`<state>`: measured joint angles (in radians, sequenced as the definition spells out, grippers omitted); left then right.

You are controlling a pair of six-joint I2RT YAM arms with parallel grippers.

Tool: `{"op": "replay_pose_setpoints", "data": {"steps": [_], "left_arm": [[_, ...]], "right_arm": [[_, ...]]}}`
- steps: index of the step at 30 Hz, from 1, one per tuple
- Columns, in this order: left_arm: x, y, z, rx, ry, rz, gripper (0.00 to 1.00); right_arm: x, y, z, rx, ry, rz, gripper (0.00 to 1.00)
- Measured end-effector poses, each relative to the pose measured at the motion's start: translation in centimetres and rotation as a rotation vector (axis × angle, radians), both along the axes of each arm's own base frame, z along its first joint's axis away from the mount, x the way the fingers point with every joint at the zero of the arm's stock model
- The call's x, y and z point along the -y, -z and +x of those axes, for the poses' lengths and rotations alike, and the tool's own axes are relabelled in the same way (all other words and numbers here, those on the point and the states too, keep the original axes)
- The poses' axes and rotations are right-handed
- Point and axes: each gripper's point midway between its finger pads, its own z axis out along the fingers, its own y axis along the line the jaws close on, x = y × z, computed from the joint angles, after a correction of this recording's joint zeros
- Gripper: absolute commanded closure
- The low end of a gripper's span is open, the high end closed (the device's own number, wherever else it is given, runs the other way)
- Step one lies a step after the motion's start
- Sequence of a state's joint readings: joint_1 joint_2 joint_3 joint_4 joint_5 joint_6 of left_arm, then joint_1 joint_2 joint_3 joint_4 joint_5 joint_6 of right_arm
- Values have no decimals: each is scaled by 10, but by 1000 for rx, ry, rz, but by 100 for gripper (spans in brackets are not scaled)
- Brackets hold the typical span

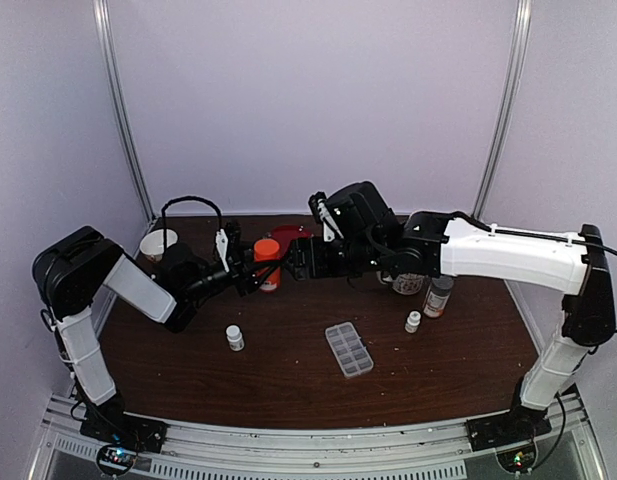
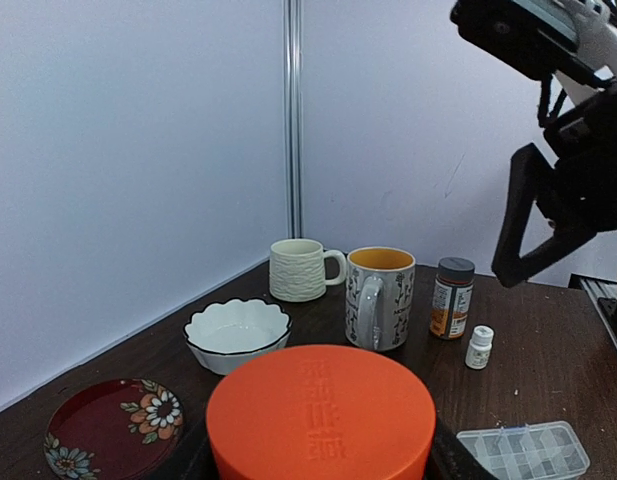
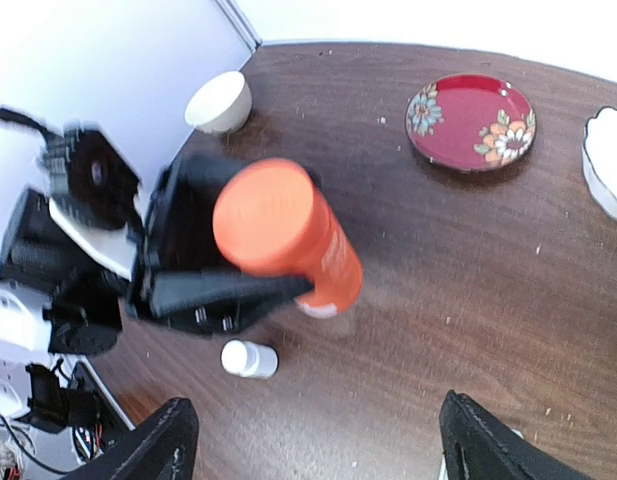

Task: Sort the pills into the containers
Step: Pass from the left arm to the right

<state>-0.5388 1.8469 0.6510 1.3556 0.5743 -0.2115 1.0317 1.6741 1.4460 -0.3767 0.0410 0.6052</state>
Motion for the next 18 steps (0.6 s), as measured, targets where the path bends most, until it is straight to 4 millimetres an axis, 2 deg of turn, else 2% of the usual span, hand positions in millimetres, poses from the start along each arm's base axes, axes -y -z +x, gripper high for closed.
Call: {"op": "replay_pose_setpoints", "data": {"steps": [4,7,12,18], "left_arm": [[7,11,-2,-23,22,11,57],[12,16,-5,-33,39,16,57],[17,18,-10,-36,63,19,56],[19,18,-13,-35,76,20,56]], "right_arm": [[-12,-10,26,4,17,11,5],[-27,-6,42,3,14,-16,4],[-45,13,52,-30,-1,-86,8],[-46,31,53,-64,-1,-159,11]]}}
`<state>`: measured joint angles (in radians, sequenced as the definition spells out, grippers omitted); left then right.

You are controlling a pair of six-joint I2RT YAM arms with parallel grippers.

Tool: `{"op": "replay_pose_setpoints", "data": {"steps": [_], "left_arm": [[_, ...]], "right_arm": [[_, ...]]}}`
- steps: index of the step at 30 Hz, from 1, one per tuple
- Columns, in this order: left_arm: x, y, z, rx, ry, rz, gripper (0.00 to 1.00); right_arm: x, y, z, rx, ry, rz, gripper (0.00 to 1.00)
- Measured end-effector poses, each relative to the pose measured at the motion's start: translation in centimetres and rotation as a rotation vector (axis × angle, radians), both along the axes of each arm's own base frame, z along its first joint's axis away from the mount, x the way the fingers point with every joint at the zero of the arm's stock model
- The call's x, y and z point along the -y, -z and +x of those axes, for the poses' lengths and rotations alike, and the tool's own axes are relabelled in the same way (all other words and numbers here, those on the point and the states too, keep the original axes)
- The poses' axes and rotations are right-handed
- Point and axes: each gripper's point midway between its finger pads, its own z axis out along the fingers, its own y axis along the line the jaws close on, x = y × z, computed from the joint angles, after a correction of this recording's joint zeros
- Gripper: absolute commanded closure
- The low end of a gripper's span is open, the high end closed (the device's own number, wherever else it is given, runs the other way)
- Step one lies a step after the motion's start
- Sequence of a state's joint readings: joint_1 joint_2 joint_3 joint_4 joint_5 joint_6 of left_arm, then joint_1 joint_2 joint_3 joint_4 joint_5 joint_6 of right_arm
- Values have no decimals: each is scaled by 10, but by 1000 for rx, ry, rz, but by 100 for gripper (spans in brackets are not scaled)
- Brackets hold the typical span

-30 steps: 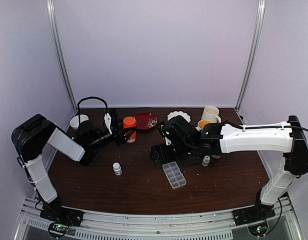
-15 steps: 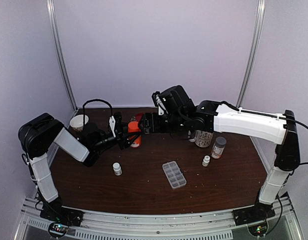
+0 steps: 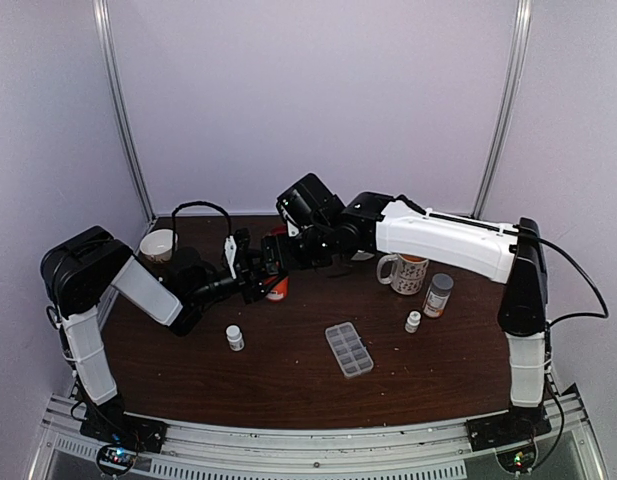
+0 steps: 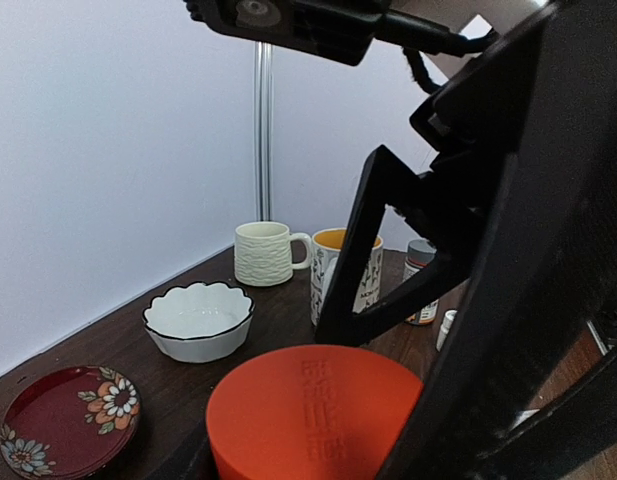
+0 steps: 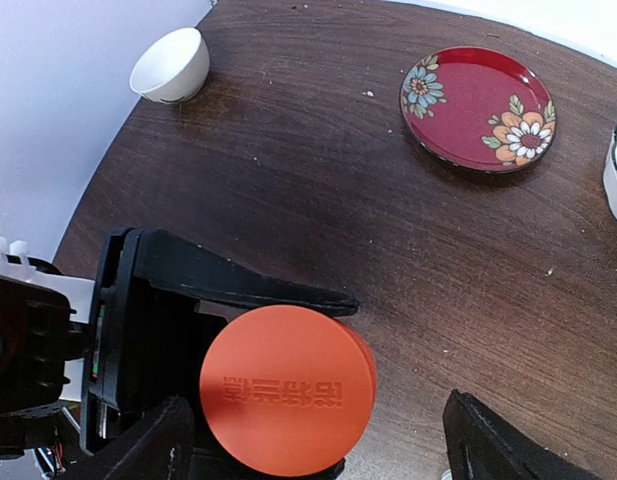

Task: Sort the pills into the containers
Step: Pass from the left arm to the right

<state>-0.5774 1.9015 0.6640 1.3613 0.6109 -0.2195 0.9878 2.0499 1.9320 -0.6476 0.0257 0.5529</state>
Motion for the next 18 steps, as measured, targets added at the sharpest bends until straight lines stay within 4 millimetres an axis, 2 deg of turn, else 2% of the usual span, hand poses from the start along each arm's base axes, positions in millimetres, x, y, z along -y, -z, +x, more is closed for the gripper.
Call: {"op": "replay_pose_setpoints", "data": {"steps": [5,10,13,18], "left_arm": [[3,0,-4,1,17,1,56],[7,2,-10,0,52,6,53],[9,2,-15,2,79,8,52],[11,4,-20,3,113,13,51]], "right_arm": [[4,-3,1,2,10,-24,19],[6,-2,0,1,7,-35,22],[5,-2,-2,-1,-3,-40,29],[2,-1,-5,-3,-24,-42,32]]}}
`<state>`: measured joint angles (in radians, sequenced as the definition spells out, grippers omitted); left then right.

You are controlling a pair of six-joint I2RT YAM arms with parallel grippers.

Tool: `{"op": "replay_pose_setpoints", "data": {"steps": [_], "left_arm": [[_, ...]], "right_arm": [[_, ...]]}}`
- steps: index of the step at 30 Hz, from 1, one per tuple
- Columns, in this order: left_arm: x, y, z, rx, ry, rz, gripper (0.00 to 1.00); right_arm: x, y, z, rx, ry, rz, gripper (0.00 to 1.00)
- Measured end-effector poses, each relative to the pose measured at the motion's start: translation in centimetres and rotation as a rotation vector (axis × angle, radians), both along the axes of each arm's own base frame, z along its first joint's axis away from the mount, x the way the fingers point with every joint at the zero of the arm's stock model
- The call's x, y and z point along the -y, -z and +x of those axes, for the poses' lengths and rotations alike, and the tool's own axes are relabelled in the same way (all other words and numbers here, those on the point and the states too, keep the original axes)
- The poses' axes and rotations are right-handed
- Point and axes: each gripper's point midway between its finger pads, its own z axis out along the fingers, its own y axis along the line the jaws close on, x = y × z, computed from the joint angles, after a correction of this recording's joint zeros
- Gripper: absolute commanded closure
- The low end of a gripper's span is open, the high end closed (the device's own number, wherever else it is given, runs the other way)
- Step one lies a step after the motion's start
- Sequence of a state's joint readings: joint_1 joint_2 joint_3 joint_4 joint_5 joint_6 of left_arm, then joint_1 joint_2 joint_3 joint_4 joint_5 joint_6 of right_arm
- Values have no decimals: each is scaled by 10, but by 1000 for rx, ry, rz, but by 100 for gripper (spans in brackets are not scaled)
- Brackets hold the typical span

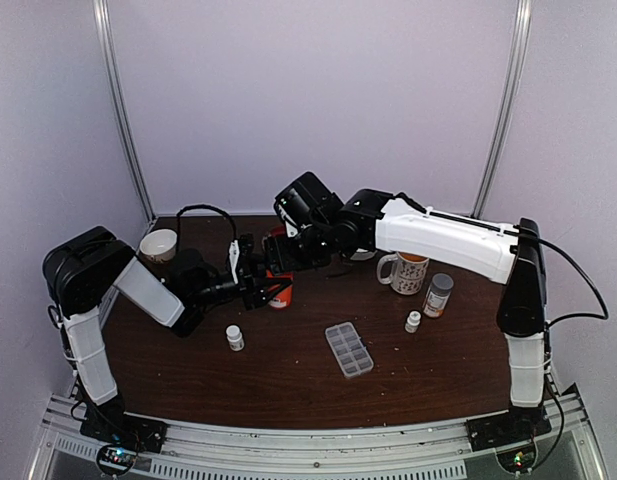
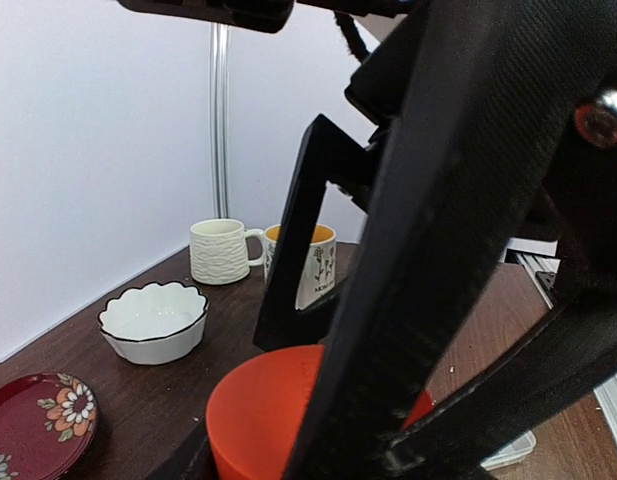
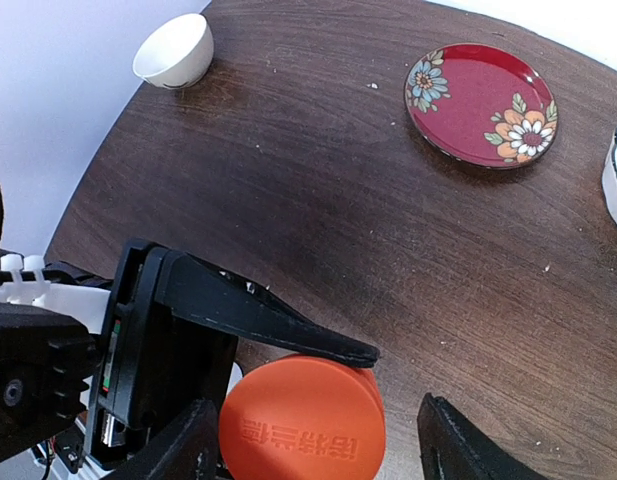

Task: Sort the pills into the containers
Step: Pass from the left arm to the right, then place the pill bottle at the center of the board.

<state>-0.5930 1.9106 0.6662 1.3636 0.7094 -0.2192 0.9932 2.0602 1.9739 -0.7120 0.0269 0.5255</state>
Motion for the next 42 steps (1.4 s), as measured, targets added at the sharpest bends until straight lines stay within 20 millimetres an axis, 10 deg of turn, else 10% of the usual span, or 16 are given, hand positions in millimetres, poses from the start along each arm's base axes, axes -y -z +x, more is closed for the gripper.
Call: {"op": "replay_pose_setpoints", "data": {"steps": [7,14,19,22,42], "left_arm": [[4,6,-7,-5,43,9,50],[9,0,-10,12,72,2,48],[12,1,-11,6,83,10,21],[12,0,-8,10,65,7,3],[-34,-59,-13,4,-179,86,2]], "right_arm": [[1,11,-2,-22,-13,-25,21],[0,19,-6,-44,-47,-44,43],[1,22,-6,-36,-56,-58,52],[10,27,-3,-21,-36,-101,52],[113,79,55,-10,151,-274,48]]}}
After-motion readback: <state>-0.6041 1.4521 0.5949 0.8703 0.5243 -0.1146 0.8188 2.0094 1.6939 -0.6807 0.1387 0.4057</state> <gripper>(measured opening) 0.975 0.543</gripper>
